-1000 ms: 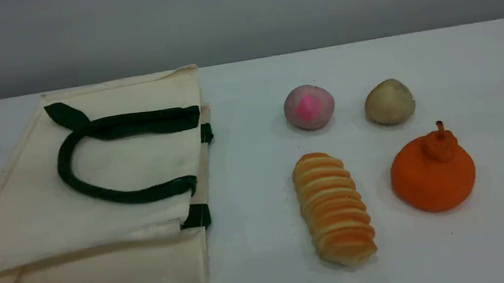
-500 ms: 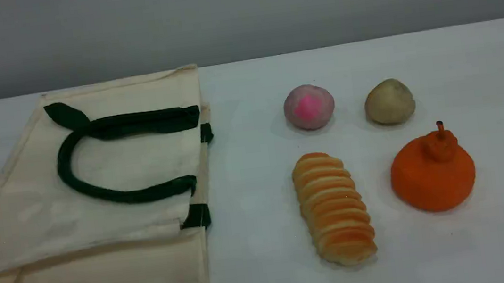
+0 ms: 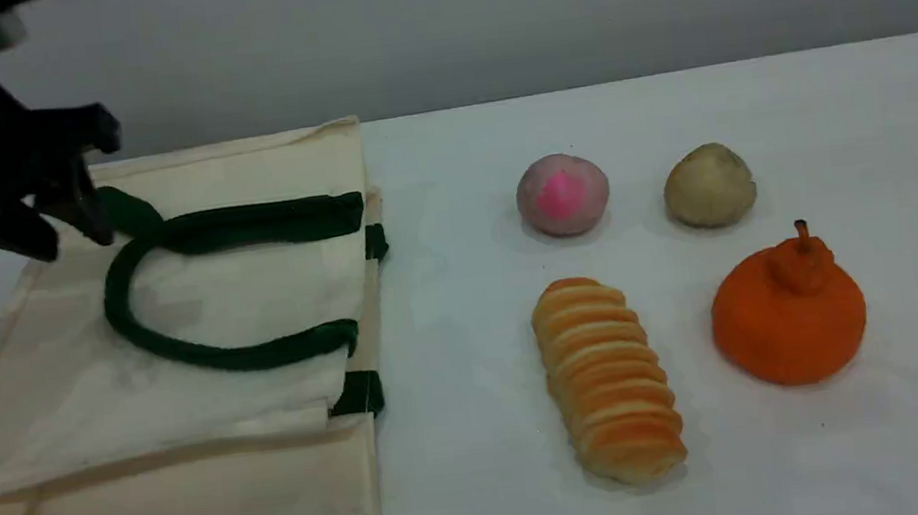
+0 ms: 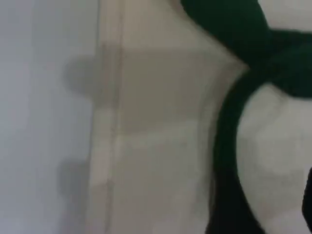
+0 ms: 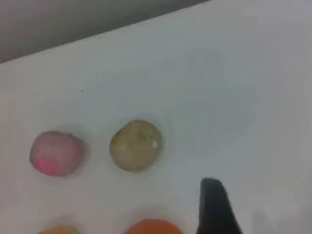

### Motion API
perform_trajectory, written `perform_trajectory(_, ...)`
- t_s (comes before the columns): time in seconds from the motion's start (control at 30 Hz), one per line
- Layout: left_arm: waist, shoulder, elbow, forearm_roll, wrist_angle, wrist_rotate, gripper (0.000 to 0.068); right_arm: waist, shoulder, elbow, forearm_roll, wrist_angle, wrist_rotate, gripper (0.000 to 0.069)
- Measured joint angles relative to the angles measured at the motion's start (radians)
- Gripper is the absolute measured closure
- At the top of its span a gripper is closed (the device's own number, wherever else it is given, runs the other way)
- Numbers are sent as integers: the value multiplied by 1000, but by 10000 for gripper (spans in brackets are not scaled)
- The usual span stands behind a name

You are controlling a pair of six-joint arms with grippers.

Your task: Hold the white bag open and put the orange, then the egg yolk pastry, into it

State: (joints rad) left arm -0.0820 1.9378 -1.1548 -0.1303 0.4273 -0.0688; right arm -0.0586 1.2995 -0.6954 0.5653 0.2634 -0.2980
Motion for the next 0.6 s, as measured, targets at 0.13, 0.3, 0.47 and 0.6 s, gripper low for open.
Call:
perform_trajectory(0.13, 0, 76, -76, 8, 68, 7, 341, 0, 0, 0, -1, 0, -6, 310)
perform_trajectory(0.3, 0, 116, -107, 10, 62, 7, 341, 0, 0, 0, -2, 0, -15, 310)
perform_trajectory(0.47, 0, 160, -109, 4, 57, 8, 341, 0, 0, 0, -3, 0, -22, 310)
perform_trajectory(0.6, 0, 197, -116, 2, 30, 8, 341, 0, 0, 0, -3, 0, -22, 310)
